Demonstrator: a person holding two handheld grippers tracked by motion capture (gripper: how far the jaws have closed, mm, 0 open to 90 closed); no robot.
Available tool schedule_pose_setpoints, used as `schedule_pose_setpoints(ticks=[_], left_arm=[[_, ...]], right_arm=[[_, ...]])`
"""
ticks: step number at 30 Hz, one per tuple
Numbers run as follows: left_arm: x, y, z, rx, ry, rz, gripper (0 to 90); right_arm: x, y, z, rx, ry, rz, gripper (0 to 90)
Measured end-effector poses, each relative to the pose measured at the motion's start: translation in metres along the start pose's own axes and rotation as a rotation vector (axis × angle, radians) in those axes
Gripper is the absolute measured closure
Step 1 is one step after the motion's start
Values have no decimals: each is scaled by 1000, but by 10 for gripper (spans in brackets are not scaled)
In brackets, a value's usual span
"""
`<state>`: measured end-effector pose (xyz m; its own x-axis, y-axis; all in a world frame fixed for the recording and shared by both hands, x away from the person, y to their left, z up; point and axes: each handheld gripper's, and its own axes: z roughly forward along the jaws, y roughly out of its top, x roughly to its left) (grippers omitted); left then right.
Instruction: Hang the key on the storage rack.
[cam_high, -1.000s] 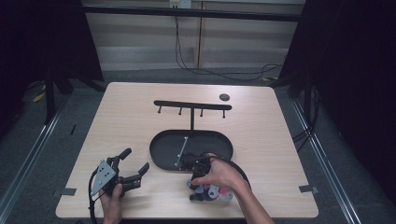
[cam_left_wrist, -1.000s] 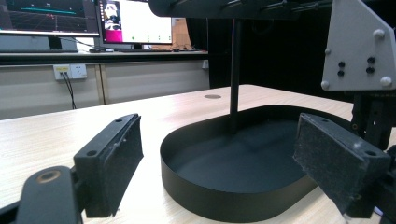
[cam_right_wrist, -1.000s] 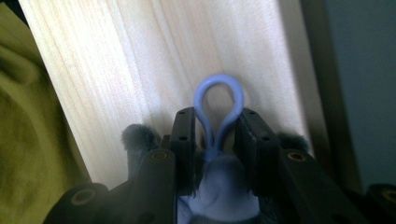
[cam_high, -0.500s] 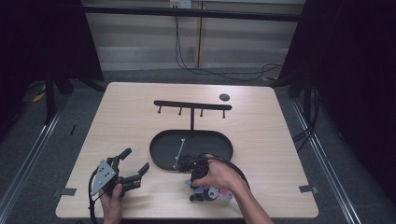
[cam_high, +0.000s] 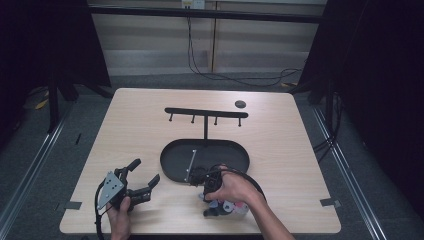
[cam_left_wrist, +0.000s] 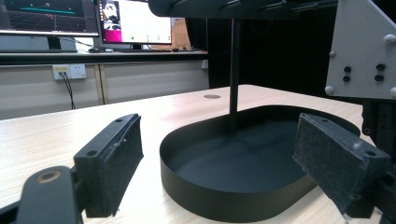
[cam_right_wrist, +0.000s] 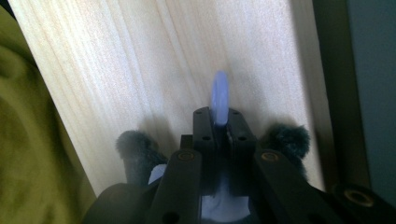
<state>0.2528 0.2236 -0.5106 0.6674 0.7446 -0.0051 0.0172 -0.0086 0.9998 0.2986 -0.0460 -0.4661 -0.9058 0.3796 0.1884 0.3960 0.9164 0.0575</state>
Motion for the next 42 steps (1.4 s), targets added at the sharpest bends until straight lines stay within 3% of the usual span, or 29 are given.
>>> schedule_pose_setpoints(ticks=[4, 9, 18, 27, 30, 36, 42], left_arm=[[0, 0, 0, 0, 0, 0, 153], [0, 0, 0, 0, 0, 0, 153], [0, 0, 0, 0, 0, 0, 153], [0, 0, 0, 0, -1, 0, 153], [0, 0, 0, 0, -1, 0, 153], [0, 0, 0, 0, -2, 0, 153], [0, 0, 0, -1, -3, 0, 153]], right_arm=[[-2, -3, -12, -33, -18, 10, 854], [-3, -7, -22, -37, -25, 16, 856], [-3, -3, -7, 13, -4, -16, 838], [1, 4, 0, 17, 8, -44, 784], [1, 5, 1, 8, 9, -44, 786], [2, 6, 1, 14, 8, -57, 872], [2, 3, -14, 19, 21, -71, 874]])
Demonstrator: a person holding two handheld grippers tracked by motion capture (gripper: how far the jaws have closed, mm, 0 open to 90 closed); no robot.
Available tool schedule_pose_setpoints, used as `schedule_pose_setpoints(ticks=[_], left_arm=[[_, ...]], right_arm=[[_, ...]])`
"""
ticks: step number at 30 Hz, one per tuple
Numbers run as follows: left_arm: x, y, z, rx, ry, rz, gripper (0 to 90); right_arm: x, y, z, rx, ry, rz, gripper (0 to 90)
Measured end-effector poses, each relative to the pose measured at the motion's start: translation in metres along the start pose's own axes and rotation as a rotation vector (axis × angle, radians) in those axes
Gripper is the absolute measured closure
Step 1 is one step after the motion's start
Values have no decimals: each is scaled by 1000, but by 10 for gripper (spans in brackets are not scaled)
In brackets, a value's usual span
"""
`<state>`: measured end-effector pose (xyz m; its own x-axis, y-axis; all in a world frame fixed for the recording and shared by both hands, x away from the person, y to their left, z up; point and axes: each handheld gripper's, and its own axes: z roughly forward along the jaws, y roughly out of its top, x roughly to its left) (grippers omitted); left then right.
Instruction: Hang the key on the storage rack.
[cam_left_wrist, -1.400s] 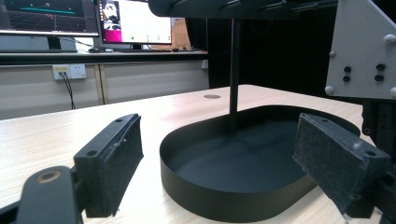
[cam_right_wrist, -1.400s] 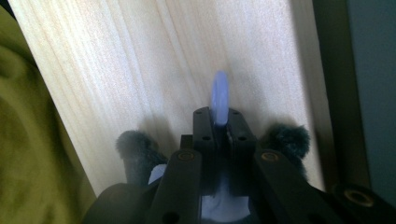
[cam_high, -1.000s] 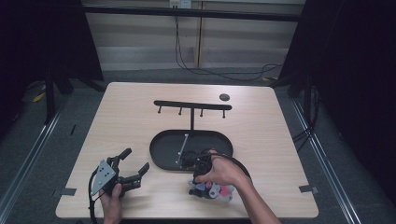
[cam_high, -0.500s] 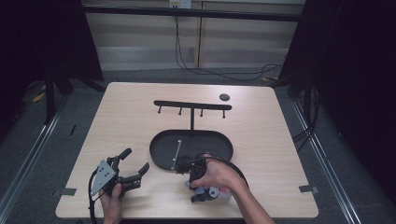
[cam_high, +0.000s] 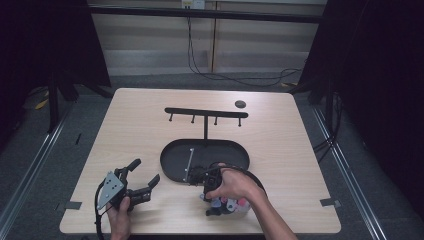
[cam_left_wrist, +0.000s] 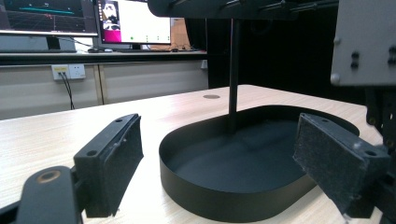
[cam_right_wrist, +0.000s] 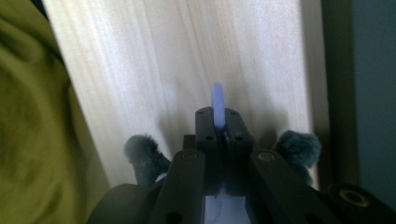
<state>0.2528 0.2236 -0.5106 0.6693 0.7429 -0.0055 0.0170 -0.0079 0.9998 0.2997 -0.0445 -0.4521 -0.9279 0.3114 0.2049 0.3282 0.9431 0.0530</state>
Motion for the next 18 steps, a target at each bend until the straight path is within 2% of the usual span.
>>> schedule_pose_setpoints(ticks=[2, 3, 10, 12, 14, 16, 18], left_arm=[[0, 0, 0, 0, 0, 0, 153], [0, 0, 0, 0, 0, 0, 153], [0, 0, 0, 0, 0, 4, 153], [0, 0, 0, 0, 1, 4, 153], [0, 0, 0, 0, 0, 0, 153], [0, 0, 0, 1, 0, 1, 153], [0, 0, 0, 0, 0, 0, 153]], right_arm=[[-1, -3, -5, -14, 10, -14, 874], [0, -4, -8, -4, 12, -15, 874], [-2, -12, -29, -36, -12, -5, 875], [-2, -13, -33, -30, -15, -6, 875], [-4, -16, -43, -68, -12, 2, 874], [-6, -18, -46, -80, -5, 2, 875], [-9, -22, -54, -88, -20, 7, 875]])
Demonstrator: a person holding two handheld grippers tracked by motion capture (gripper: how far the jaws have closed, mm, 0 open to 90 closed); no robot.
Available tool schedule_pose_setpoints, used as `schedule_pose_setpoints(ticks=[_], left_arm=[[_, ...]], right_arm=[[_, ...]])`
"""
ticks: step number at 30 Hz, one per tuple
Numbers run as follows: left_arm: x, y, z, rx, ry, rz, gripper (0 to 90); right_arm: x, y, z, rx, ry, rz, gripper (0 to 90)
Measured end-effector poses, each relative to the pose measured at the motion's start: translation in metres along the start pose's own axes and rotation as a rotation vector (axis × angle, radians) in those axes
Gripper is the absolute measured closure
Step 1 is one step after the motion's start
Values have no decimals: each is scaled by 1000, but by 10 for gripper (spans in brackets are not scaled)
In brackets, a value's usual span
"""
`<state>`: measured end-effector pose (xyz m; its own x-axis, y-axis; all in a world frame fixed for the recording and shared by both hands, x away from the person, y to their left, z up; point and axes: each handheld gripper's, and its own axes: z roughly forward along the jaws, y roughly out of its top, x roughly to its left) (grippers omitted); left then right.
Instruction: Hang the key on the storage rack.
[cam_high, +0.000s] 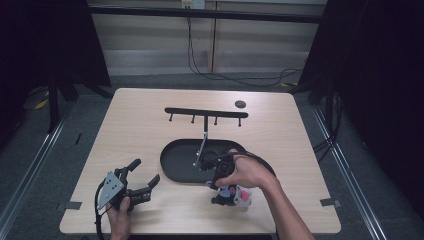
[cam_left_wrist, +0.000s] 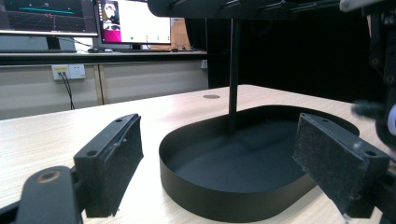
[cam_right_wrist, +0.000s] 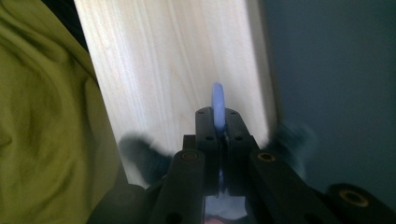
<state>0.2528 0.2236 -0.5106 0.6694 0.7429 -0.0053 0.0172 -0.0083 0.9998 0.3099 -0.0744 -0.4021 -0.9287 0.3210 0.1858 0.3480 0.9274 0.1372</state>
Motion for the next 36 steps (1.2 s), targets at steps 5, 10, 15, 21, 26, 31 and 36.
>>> schedule_pose_setpoints(ticks=[5, 10, 15, 21, 26, 31, 36], left_arm=[[0, 0, 0, 0, 0, -3, 153], [0, 0, 0, -1, 2, 1, 153], [0, 0, 0, 0, 0, -1, 153], [0, 0, 0, 0, 0, 1, 153], [0, 0, 0, 0, -2, 1, 153], [0, 0, 0, 0, -2, -1, 153], [0, 0, 0, 0, -2, 4, 153]], right_arm=[[0, -3, -11, 1, -5, 1, 875], [1, -2, -21, -18, -28, -9, 875], [2, 0, -33, -35, -36, -11, 876], [1, 0, -40, -30, -34, -17, 875], [4, -1, -51, -28, -40, -29, 875], [2, -2, -60, -37, -50, -25, 875], [2, -2, -68, -40, -59, -23, 875]])
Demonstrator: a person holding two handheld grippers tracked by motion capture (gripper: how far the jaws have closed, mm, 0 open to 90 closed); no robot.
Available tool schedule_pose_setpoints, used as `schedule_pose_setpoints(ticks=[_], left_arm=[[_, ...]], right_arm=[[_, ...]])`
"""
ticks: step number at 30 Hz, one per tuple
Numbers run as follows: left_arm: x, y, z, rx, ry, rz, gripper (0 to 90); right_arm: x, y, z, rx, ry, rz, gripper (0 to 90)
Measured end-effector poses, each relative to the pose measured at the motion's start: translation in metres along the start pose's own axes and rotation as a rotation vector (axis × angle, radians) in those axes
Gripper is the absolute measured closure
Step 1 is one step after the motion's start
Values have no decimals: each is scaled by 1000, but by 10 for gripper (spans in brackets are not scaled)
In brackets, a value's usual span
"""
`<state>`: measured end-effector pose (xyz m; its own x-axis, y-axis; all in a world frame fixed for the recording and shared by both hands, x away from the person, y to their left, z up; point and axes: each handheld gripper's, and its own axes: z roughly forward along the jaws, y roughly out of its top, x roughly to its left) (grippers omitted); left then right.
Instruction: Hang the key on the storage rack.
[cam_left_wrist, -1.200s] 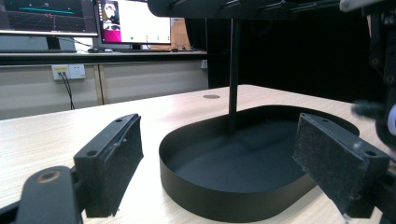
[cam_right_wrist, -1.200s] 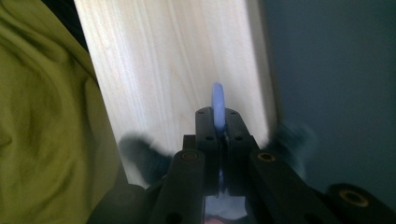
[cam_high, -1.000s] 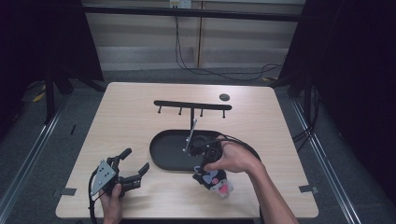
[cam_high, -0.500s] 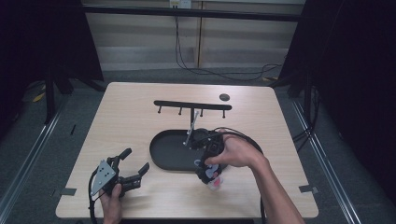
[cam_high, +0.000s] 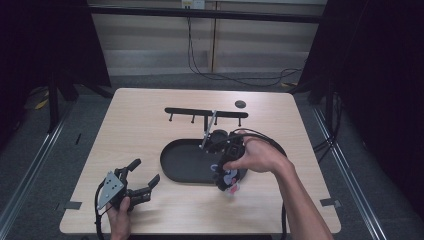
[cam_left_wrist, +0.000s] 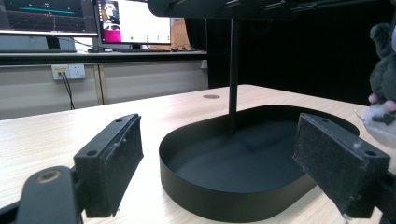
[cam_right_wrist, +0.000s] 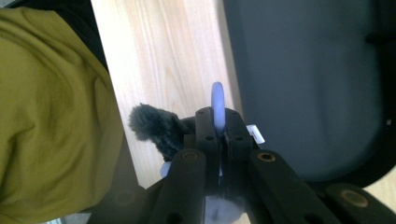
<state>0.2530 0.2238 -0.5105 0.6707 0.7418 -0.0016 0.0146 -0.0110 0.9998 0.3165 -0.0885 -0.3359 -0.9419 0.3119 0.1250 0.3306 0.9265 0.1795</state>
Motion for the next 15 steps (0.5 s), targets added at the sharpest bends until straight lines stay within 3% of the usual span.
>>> schedule_pose_setpoints(ticks=[6, 15], left_arm=[[0, 0, 0, 0, 2, 0, 153], [0, 0, 0, 0, 2, 0, 153]], right_arm=[[2, 6, -8, -6, -20, -25, 875], [-6, 13, -18, -21, -29, -8, 875]])
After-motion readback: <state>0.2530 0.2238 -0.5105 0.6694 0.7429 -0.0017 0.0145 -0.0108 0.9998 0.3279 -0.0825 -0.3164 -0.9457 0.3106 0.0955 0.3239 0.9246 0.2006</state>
